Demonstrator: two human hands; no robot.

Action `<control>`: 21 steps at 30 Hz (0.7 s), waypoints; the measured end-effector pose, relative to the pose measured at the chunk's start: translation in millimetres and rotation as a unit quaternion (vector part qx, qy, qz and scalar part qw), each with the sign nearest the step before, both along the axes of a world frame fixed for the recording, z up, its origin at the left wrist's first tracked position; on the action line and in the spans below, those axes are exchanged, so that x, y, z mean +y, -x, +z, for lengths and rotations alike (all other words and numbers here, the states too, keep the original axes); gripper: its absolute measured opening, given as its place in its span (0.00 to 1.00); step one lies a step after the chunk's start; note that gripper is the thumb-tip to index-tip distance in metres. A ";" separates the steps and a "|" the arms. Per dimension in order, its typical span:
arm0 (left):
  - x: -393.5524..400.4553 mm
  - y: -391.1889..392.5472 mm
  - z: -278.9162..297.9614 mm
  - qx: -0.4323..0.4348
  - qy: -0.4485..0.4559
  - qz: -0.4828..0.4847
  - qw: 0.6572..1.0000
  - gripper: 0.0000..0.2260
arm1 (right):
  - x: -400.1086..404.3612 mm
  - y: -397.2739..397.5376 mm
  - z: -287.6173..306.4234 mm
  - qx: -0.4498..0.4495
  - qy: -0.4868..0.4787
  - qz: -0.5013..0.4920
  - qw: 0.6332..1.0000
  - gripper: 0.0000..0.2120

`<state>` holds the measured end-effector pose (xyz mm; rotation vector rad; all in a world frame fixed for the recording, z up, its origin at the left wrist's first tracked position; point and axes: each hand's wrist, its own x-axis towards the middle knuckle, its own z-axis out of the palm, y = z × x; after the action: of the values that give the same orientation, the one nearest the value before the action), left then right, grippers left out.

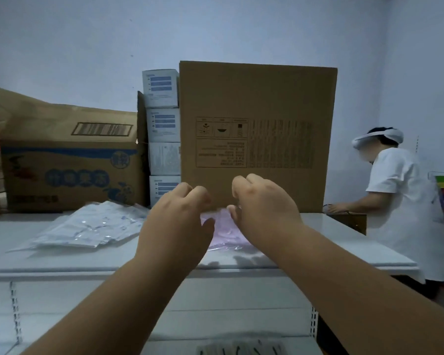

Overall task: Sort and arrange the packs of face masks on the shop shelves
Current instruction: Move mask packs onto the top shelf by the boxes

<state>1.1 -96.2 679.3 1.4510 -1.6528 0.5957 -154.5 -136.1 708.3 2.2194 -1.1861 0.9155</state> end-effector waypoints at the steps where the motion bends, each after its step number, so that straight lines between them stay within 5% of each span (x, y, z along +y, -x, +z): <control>1: 16.0 -9.6 -4.9 0.003 0.007 0.001 1.000 0.11 | 11.9 -10.3 -2.6 -0.020 0.014 0.021 0.999 0.10; 8: 154.8 -108.3 -74.5 0.027 0.008 0.029 0.999 0.16 | 120.4 -114.1 -60.2 -0.110 0.038 0.166 0.979 0.07; 14: 270.2 -200.3 -178.2 0.031 -0.067 0.132 0.988 0.13 | 218.2 -219.1 -167.5 -0.122 -0.075 0.307 0.941 0.07; 21: 338.3 -227.1 -280.7 0.072 -0.185 0.161 0.967 0.10 | 249.4 -241.8 -289.4 -0.102 -0.204 0.357 0.906 0.06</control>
<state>228.2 242.1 398.6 2.0115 -1.4757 0.3531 87.3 113.3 418.8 3.0554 -0.6610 1.2876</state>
